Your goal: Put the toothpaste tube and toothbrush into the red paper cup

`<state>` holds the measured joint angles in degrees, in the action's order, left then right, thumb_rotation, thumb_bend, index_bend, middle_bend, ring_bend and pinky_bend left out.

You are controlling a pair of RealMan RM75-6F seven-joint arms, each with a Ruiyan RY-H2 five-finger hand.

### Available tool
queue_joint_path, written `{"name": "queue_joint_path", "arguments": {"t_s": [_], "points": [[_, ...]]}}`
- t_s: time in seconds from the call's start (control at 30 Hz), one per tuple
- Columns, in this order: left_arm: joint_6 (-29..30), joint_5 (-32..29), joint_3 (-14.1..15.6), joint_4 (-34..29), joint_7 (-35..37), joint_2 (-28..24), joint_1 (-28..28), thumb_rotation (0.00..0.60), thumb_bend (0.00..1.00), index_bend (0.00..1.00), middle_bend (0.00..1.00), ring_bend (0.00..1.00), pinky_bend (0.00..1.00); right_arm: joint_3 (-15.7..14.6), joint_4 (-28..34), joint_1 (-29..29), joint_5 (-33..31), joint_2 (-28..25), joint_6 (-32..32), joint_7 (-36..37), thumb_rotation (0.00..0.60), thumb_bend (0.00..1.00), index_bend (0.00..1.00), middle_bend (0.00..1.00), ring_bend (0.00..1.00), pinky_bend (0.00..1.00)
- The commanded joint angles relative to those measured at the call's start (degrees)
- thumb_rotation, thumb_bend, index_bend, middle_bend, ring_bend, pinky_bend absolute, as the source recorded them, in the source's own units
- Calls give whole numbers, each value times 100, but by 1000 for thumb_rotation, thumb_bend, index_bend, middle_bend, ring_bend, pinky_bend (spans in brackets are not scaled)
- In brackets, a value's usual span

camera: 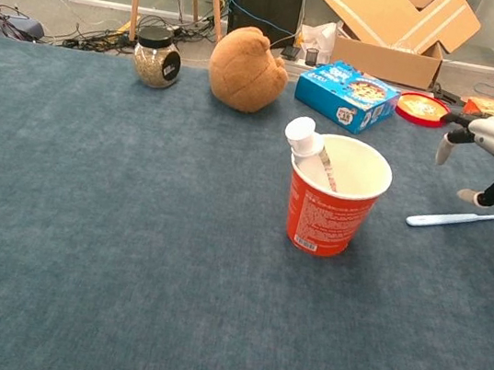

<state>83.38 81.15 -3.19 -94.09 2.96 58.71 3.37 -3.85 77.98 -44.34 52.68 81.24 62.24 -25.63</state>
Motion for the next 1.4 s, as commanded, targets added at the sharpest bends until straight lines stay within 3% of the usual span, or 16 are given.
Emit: {"name": "queue_joint_path", "arguments": {"t_s": [0.03, 0.53, 1.4], "points": [[1, 0, 0, 0, 6, -1, -1, 600, 0, 295, 356, 256, 308, 51, -85, 89, 120, 70, -82, 5, 600, 240, 364, 16, 0, 130], [9, 8, 1, -8, 16, -10, -5, 600, 0, 295, 356, 257, 308, 252, -514, 325, 441, 417, -400, -233, 600, 242, 426, 16, 0, 130], [13, 10, -1, -8, 75, -34, -12, 600, 0, 295, 356, 256, 308, 628, -1066, 436, 575, 894, -908, -524, 600, 233, 437, 16, 0, 130]]}}
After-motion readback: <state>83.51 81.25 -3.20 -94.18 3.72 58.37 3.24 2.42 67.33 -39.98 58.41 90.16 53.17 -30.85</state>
